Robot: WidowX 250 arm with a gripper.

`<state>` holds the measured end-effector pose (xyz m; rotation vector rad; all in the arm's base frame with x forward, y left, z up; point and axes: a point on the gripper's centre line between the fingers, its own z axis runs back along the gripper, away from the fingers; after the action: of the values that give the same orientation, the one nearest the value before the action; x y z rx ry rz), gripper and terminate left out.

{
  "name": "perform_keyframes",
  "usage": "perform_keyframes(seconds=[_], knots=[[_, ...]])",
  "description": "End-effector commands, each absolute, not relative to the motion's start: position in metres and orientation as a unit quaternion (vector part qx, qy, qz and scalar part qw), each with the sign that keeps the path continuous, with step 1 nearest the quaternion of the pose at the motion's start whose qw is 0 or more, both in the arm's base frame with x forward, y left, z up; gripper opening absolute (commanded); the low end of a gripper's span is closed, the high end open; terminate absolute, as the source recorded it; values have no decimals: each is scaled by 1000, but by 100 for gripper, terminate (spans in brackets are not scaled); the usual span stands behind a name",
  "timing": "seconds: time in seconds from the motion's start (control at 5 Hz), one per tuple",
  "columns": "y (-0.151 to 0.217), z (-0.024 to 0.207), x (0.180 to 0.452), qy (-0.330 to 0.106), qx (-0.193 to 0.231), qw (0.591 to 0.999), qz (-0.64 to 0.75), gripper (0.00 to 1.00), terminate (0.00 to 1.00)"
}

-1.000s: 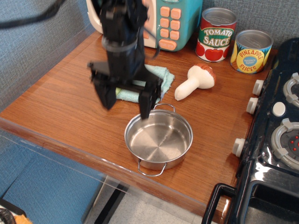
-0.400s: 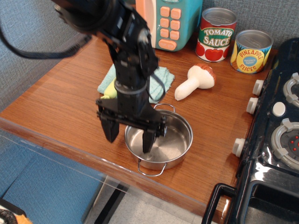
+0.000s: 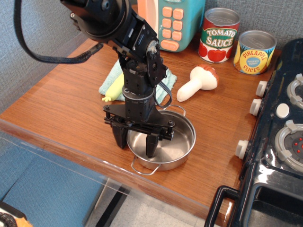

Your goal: Push the pot to the left

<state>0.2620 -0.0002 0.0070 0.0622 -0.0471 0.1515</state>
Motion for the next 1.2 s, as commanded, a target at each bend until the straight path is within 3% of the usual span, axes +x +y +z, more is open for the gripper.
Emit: perform_keyframes(seconds=[0.0, 0.2, 0.4, 0.6, 1.0], knots=[[-2, 25, 263, -49, 21, 995, 82, 0, 0], [5, 53, 269, -74, 14, 993, 86, 0, 0], [33, 81, 262, -104, 10, 988, 118, 0, 0], [74, 97, 252, -103, 34, 982, 157, 0, 0], [154, 79, 237, -70, 50, 966, 242, 0, 0]])
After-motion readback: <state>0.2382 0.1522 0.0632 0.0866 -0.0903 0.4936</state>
